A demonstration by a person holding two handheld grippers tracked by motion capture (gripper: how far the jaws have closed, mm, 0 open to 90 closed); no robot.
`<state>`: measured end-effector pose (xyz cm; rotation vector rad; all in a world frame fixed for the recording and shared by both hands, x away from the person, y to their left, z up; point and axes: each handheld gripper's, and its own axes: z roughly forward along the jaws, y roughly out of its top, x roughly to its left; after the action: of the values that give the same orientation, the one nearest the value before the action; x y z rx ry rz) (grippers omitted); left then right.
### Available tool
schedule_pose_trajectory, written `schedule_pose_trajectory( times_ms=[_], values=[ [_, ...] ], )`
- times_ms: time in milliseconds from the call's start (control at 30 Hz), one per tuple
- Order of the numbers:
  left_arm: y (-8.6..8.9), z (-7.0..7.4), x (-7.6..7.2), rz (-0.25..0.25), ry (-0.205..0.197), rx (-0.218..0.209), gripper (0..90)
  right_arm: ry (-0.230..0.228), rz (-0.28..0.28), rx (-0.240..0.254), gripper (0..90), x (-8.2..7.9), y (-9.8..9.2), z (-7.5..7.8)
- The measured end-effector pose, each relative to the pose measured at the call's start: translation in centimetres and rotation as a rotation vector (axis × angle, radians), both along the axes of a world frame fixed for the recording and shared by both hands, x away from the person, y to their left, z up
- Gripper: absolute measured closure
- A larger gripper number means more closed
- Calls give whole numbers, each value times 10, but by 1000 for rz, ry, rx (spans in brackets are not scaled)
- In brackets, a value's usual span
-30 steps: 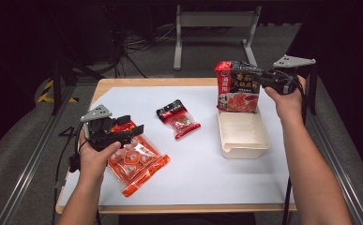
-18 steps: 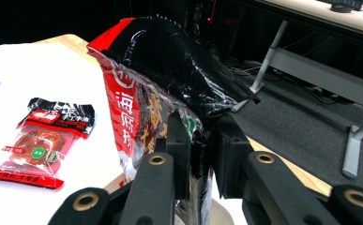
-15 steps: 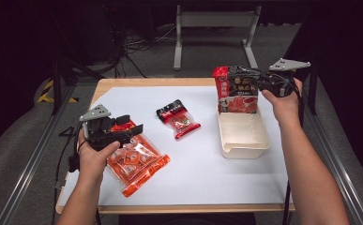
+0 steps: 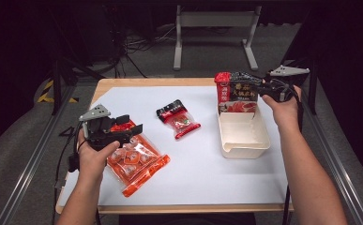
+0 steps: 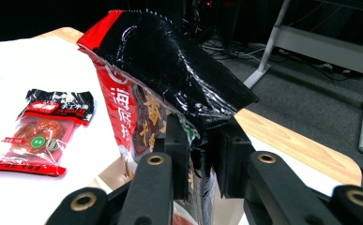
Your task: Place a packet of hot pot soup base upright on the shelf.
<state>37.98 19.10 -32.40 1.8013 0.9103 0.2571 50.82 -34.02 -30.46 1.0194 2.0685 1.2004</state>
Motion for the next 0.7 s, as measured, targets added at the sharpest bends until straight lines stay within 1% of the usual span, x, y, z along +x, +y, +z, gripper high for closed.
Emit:
schedule_pose_trajectory(
  times_ms=[133,200,233,333,467,533,567,667,700],
  values=[
    [0,0,0,1,2,0,301,7,-7,1,778,-1,-1,-1],
    [1,0,0,2,-3,-1,301,19,-25,4,788,-2,-5,-3],
    [1,0,0,1,-1,0,301,25,-33,-1,791,-2,-7,-4],
    [2,0,0,4,-1,-1,301,47,-55,6,797,-2,-12,-7],
    [3,-1,0,6,2,0,300,48,-61,14,798,-3,-15,-9],
    [3,-1,1,5,1,1,299,47,-62,9,795,-3,-13,-8],
    [3,-1,1,6,2,1,298,46,-60,1,788,-3,-13,-8],
    [3,-1,1,10,2,3,298,51,-60,4,774,-3,-13,-8],
    [4,-2,2,12,5,11,296,56,-60,17,745,-5,-14,-7]
  ],
)
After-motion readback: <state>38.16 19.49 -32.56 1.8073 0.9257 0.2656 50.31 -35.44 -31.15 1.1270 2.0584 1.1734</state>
